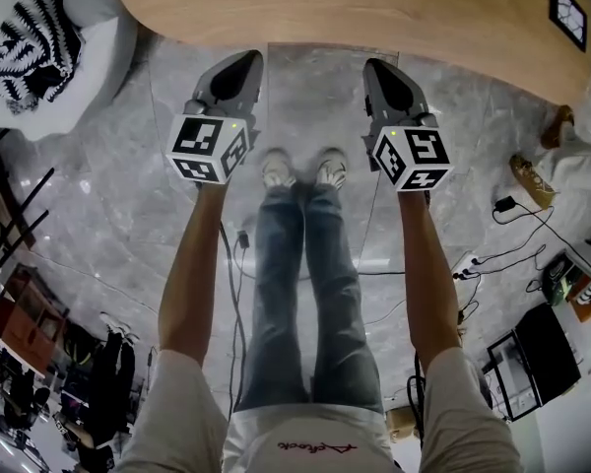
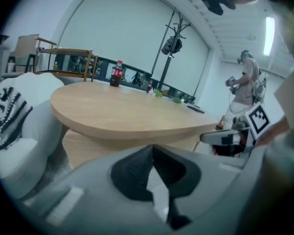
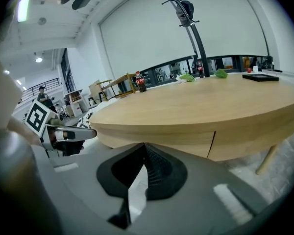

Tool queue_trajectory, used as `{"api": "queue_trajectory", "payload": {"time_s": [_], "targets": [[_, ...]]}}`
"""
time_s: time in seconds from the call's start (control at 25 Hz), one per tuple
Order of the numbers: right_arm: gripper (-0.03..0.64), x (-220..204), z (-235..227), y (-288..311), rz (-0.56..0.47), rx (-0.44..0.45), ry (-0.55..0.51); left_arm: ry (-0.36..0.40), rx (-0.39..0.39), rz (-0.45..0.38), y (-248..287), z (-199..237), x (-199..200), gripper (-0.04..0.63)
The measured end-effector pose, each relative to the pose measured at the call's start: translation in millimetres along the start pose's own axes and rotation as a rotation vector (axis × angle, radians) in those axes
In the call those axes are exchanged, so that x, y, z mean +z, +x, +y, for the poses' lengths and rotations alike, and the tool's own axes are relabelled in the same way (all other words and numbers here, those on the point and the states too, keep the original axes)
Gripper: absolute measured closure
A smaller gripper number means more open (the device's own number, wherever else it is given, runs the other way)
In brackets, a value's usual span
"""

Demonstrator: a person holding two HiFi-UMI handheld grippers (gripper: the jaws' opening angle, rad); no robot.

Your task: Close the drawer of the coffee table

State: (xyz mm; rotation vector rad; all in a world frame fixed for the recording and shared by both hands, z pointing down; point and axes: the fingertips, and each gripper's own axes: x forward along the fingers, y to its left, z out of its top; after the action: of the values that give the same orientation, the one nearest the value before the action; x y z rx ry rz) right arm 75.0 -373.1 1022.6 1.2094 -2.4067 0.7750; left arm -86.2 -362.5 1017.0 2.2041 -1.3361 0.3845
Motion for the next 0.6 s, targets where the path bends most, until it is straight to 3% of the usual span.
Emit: {"api": "queue_trajectory", "payload": {"time_s": [0.28,0.6], "targets": [[0.611,26.3,29.1,-54.3,-0.069,0.004,-0.018,0.038,-0.019,-0.050,-49.2,-38.5,30.5,0.597],[0.612,135.6,67.2,-130.6,-0.197,-0.029,-0.100,0.107,-0.014,-0.123,-110.4,-82.0,127.2,0.597]]}}
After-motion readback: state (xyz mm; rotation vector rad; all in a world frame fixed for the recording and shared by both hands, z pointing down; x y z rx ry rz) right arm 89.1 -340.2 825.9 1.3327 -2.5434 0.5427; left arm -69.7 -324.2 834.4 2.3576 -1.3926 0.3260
